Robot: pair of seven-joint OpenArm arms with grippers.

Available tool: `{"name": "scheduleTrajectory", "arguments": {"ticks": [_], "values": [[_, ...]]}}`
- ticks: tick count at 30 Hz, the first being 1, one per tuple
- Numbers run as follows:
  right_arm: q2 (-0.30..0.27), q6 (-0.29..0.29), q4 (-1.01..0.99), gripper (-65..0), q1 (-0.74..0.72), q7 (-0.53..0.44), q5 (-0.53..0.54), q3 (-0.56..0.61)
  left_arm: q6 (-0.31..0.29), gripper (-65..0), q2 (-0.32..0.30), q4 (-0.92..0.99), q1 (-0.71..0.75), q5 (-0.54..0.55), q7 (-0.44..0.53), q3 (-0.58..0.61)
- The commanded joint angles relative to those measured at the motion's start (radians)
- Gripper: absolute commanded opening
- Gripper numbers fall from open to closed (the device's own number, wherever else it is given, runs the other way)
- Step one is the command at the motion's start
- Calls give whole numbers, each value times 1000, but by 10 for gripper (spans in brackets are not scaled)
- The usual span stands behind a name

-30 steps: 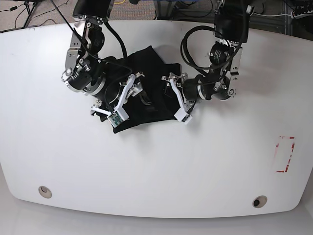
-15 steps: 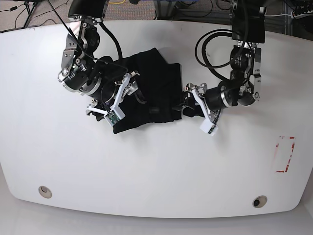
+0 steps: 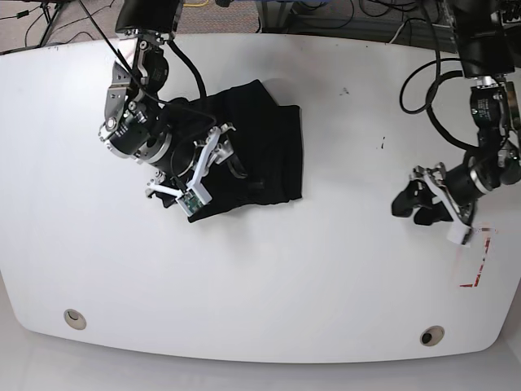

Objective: Layout the t-shirt on the table in an organized manner, then fold the t-shirt properly
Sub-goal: 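Regrasp the folded bundle's edges with both grippers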

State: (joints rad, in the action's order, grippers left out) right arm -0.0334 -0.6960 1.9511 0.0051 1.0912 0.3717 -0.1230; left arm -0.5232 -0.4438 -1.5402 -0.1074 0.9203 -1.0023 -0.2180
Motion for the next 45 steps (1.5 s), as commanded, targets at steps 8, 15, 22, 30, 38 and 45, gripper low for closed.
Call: {"name": "scheduleTrajectory", "arguments": {"ticks": [8, 15, 22, 30, 38, 45], "values": [[-53, -2, -150, -491, -72, -147, -7, -5, -4, -299, -86, -52, -1, 26, 17, -113], [-101, -2, -298, -623, -72, -290, -49, -7, -4, -299, -88, -144, 81, 26, 17, -137], [-109, -2, -450, -606, -72, -402, -49, -4, -4, -299, -43, -208, 148, 26, 17, -108], [-109, -2, -414, -606, -73, -458, -43, -7, -4, -299, 7, -247, 153, 21, 1, 19], [-141, -2, -166, -606, -83, -311, -50, -42, -4, -299, 73, -243, 81, -5, -3, 243], [-179, -2, -155, -606, -113, -248, -52, -45, -4, -299, 207, -231, 19, -180, 1, 420]]}}
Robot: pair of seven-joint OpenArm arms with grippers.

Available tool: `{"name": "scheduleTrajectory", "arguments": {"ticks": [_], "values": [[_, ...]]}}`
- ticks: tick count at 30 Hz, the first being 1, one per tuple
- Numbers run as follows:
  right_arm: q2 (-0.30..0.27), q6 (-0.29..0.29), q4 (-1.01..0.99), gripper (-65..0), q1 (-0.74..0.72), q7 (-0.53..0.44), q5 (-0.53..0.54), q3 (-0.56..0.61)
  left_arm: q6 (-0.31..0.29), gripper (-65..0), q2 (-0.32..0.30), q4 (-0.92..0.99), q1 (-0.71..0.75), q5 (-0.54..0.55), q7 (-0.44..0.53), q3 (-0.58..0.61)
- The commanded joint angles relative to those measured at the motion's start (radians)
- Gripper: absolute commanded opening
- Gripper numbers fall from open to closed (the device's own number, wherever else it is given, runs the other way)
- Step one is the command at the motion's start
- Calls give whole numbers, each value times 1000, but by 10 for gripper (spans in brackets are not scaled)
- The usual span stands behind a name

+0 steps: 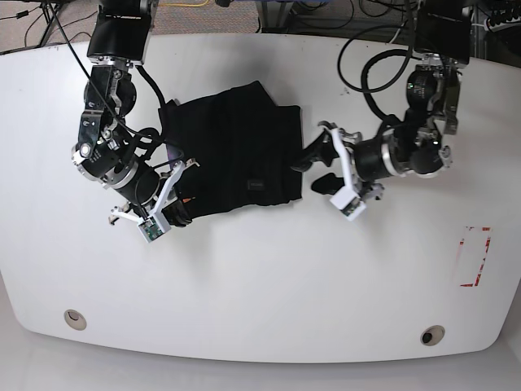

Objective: Layout the t-shirt on the table in an organized manner, then fold the t-shirt properly
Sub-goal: 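Regrasp the folded bundle's edges with both grippers, then lift and square the folded bundle with both grippers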

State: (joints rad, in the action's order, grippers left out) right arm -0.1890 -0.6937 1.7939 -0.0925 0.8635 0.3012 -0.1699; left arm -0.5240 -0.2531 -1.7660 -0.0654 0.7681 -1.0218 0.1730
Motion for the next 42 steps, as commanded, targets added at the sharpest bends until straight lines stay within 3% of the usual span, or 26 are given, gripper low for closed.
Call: {"name": "scheduleTrajectory", "arguments": {"ticks": [1, 6, 10, 17, 20, 28, 32, 36, 42], "values": [[-30, -4, -15, -606, -17, -22, 19, 2, -3, -299, 34, 7, -30, -48, 21, 50], [-39, -4, -124, -606, -66, -31, 19, 3, -3, -325, 157, 76, -50, -135, 21, 127], [-42, -4, -243, -606, -88, -125, 19, 5, -3, -400, 229, 131, -52, -190, 21, 165], [-68, -4, -483, -606, -137, -275, 19, 8, -3, -407, 275, 219, -52, -269, 22, 211], [-80, -4, -584, -606, -152, -329, 19, 8, -3, -407, 271, 266, -53, -282, 22, 210], [-97, -4, -673, -606, -97, -415, 20, 3, -3, -407, 169, 392, -106, -287, 82, 224], [-97, -4, -592, -606, -8, -413, 29, -1, -3, -407, 114, 506, -165, -287, 139, 276], [-86, -4, -489, -607, 89, -412, 31, -1, -3, -407, 102, 615, -247, -287, 205, 359], [-17, -4, -309, -607, 218, -364, 22, -36, -23, -407, 104, 690, -366, -284, 246, 483]]}}
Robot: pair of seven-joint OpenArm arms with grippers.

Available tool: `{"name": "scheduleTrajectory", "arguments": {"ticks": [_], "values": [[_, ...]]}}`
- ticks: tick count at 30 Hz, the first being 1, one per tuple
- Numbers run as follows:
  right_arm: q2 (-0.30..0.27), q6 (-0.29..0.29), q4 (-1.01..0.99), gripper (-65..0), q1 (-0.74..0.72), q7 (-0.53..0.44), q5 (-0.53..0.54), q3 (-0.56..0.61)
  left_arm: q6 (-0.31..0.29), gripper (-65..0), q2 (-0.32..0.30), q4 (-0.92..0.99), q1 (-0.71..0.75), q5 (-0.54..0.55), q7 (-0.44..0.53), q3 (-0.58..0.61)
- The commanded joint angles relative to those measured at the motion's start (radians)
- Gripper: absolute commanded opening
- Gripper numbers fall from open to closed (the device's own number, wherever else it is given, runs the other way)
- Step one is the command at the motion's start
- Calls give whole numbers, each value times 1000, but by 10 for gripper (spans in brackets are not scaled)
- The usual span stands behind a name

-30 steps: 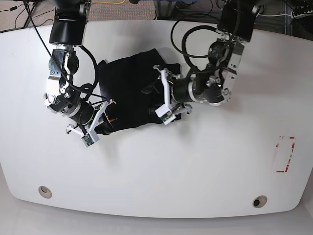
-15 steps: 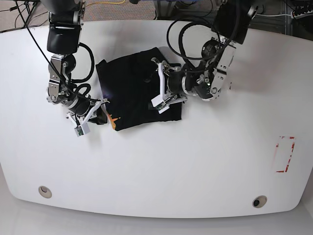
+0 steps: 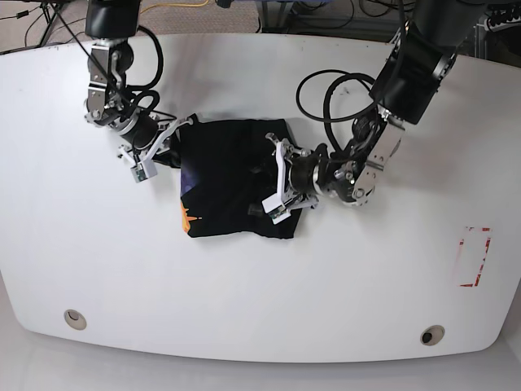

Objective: Layout the t-shirt on the table in an organized manner, then fold the t-shirt properly
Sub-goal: 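Lift and square the folded bundle with both grippers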

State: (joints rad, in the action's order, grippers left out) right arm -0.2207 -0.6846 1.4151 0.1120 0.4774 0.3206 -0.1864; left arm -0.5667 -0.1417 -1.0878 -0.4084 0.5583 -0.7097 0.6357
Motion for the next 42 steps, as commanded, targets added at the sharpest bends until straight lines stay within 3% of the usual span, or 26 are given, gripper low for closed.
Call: {"name": "scheduleTrajectory", "arguments": {"ticks": [1, 9, 17, 20, 29, 37, 42], "values": [[28, -14, 103, -607, 25, 37, 1, -34, 3, -407, -8, 10, -37, -74, -67, 31], [53, -14, 350, -607, 8, 221, 1, -77, -106, -408, -5, -127, -100, -74, -158, 31], [51, -14, 447, -607, -142, 393, 1, -78, -112, -408, -8, -366, -88, -74, -271, -35], [53, -14, 433, -607, -197, 413, 1, -60, -114, -408, -6, -427, -54, -74, -331, -83], [59, -14, 218, -607, -344, 401, 1, 41, -114, -408, -8, -530, 96, -74, -353, -201], [47, -14, -53, -607, -415, 166, -2, 124, -114, -408, -8, -532, 227, -74, -351, -304], [8, -14, -244, -607, -441, 50, -53, 136, -114, -408, -8, -523, 274, -79, -347, -331]]}}
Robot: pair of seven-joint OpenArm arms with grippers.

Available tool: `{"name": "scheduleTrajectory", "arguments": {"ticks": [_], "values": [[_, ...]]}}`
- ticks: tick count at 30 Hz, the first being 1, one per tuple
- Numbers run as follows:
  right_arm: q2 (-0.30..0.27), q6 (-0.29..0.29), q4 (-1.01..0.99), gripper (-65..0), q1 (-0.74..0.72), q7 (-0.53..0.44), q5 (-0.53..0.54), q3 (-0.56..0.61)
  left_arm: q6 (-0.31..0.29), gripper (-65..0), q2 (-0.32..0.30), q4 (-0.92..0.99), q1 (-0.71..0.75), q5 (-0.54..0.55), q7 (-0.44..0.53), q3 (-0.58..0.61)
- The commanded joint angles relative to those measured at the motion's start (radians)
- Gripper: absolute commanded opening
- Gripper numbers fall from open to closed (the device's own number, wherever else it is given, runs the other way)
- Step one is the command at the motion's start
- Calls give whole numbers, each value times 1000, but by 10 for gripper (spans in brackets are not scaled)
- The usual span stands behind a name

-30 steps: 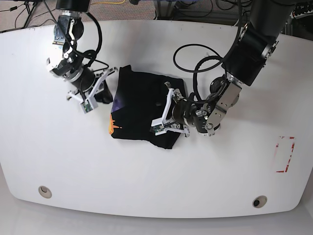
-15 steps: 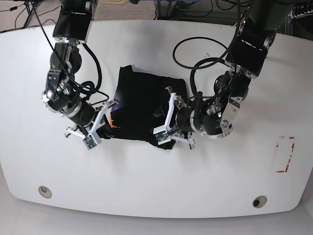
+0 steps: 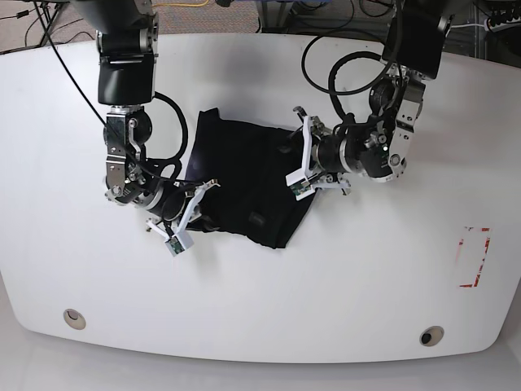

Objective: Layout the t-shirt on the table in an organized manner, then fold the t-shirt properly
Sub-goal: 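Lift and square the folded bundle with both grippers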

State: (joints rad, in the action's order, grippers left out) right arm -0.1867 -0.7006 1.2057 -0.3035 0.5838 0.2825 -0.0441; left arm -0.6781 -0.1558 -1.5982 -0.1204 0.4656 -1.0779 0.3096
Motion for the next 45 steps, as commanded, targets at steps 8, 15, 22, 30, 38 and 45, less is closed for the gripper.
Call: {"name": "scheduleTrajectory", "arguments": {"ticks": [8, 15, 22, 30, 38, 45], "values": [[-64, 2, -102, -607, 46, -169, -64, -10, -2, -408, 5, 154, -28, -95, 115, -5], [-63, 2, 32, -607, 197, -167, -29, -10, -2, -408, 11, 344, -114, -204, 186, -3], [-7, 2, 193, -607, 336, -137, -32, -18, -2, -408, 14, 516, -218, -206, 273, -2], [57, 2, 349, -607, 453, -137, -35, -41, -2, -408, 34, 652, -347, -206, 304, -2], [83, 2, 425, -607, 491, -135, -36, -43, -4, -408, 29, 663, -434, -204, 298, -2], [46, 2, 429, -607, 455, -121, -36, -46, -4, -408, -6, 572, -465, -199, 212, -7]]}}
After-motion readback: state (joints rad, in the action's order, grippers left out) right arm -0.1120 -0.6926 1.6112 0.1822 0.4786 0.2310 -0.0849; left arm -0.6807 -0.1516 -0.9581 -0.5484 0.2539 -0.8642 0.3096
